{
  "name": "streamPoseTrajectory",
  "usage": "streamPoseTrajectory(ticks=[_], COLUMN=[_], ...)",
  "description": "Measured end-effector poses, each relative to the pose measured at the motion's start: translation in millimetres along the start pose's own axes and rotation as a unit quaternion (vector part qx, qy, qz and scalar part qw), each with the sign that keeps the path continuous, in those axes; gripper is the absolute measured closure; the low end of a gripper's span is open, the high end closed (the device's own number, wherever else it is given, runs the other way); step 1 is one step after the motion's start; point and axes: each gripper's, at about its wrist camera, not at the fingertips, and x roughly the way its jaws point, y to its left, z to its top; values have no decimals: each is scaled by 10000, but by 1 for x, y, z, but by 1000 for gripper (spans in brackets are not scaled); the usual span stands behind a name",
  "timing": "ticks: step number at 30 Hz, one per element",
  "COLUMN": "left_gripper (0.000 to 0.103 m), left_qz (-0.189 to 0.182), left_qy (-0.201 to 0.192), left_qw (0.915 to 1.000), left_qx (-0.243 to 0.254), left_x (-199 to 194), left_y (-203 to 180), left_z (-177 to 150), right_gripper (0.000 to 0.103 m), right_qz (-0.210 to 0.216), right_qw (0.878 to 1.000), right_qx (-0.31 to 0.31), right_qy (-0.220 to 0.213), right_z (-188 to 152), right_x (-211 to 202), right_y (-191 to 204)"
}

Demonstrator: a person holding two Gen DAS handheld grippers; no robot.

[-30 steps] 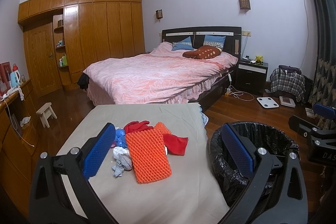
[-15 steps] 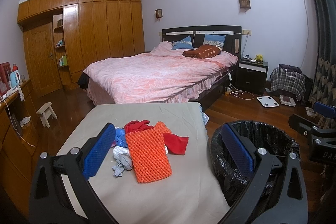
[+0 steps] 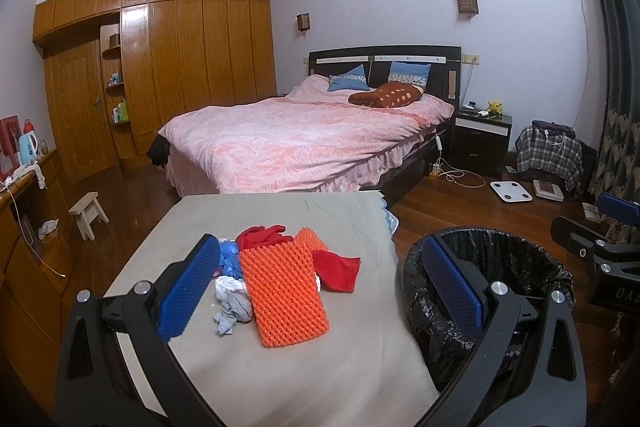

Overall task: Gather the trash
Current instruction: 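Move the right tool to the orange mesh net and close on it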

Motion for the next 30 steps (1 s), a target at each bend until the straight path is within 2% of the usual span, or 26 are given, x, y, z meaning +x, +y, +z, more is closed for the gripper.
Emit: streamPoseTrajectory(ticks=[1, 4, 18, 22, 30], left_gripper=[5, 5, 5, 5, 5], left_qz=[17, 15, 18, 75, 534], left_qy=[14, 31, 149, 63, 139], left_qw=[10000, 10000, 9999, 9999, 9982], left_qx=[-5, -11, -51, -124, -241], left_x=[12, 12, 17, 25, 53], left_y=[4, 6, 11, 28, 81], left_z=[-13, -15, -8, -11, -19], right_gripper=[6, 6, 6, 6, 6], right_qz=[5, 11, 194, 365, 839], right_qw=[10000, 10000, 9998, 9993, 9962], right_qx=[6, 9, -7, -61, -176], right_qy=[7, 31, 100, 97, 161], right_z=[0, -6, 0, 0, -4], right_x=[0, 10, 25, 41, 82], right_y=[-1, 4, 18, 33, 78])
